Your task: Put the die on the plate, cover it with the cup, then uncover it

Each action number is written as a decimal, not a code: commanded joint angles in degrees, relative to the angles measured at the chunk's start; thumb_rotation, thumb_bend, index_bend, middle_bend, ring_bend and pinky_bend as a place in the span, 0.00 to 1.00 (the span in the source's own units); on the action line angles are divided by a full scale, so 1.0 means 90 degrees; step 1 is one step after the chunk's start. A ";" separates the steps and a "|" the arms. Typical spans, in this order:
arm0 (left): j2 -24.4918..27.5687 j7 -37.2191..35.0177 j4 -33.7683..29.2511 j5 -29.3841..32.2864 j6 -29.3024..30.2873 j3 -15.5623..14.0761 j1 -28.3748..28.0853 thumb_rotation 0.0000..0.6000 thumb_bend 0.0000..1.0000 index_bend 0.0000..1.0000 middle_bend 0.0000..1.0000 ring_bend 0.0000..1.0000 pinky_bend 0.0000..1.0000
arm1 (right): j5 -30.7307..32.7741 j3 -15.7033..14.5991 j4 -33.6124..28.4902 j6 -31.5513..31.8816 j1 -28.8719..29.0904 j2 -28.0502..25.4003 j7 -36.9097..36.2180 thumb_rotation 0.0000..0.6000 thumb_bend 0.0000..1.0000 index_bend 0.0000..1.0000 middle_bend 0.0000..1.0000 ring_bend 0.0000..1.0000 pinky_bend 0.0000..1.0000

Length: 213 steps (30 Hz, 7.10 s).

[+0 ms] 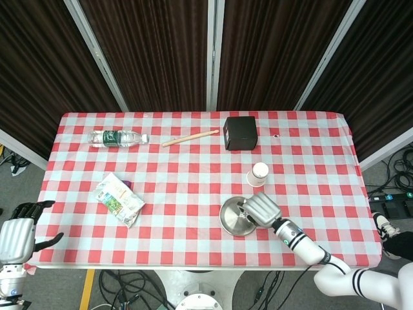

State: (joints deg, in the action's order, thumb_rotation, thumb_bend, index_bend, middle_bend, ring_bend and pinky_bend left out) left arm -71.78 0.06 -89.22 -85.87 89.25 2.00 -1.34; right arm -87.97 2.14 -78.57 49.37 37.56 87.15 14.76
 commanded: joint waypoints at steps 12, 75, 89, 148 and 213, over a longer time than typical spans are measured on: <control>-0.0039 -0.0100 0.0087 -0.0012 -0.0018 0.0045 -0.0031 1.00 0.00 0.27 0.31 0.26 0.21 | 0.0439 0.0185 -0.0746 0.0546 -0.0195 -0.0417 0.0284 1.00 0.04 0.11 0.64 0.66 0.91; 0.0045 0.0082 -0.0094 -0.0023 -0.0026 0.0071 -0.0049 1.00 0.00 0.27 0.31 0.26 0.21 | -0.0154 0.0500 -0.0718 -0.0025 -0.0001 -0.1352 -0.4499 1.00 0.32 0.49 0.24 0.04 0.14; 0.0012 0.0000 -0.0029 -0.0019 0.0026 0.0023 0.0024 1.00 0.00 0.27 0.31 0.26 0.21 | -0.0395 -0.0010 -0.0203 0.0015 0.0134 -0.0727 -0.3976 1.00 0.32 0.49 0.24 0.04 0.13; 0.0038 0.0120 -0.0068 -0.0013 -0.0022 0.0047 -0.0002 1.00 0.00 0.27 0.31 0.26 0.21 | -0.0642 -0.0559 0.0099 0.0434 0.0375 -0.0683 -0.4247 1.00 0.33 0.50 0.25 0.04 0.11; 0.0010 0.0036 0.0001 0.0007 0.0016 0.0070 0.0010 1.00 0.00 0.27 0.31 0.26 0.21 | -0.0698 -0.0696 0.0033 0.0626 0.0335 -0.0749 -0.4258 1.00 0.33 0.50 0.24 0.04 0.08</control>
State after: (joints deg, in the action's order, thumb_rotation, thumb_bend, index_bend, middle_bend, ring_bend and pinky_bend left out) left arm -71.70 0.39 -89.20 -85.81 89.39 2.64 -1.26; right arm -92.34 -3.82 -77.58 54.24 40.73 80.50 -22.98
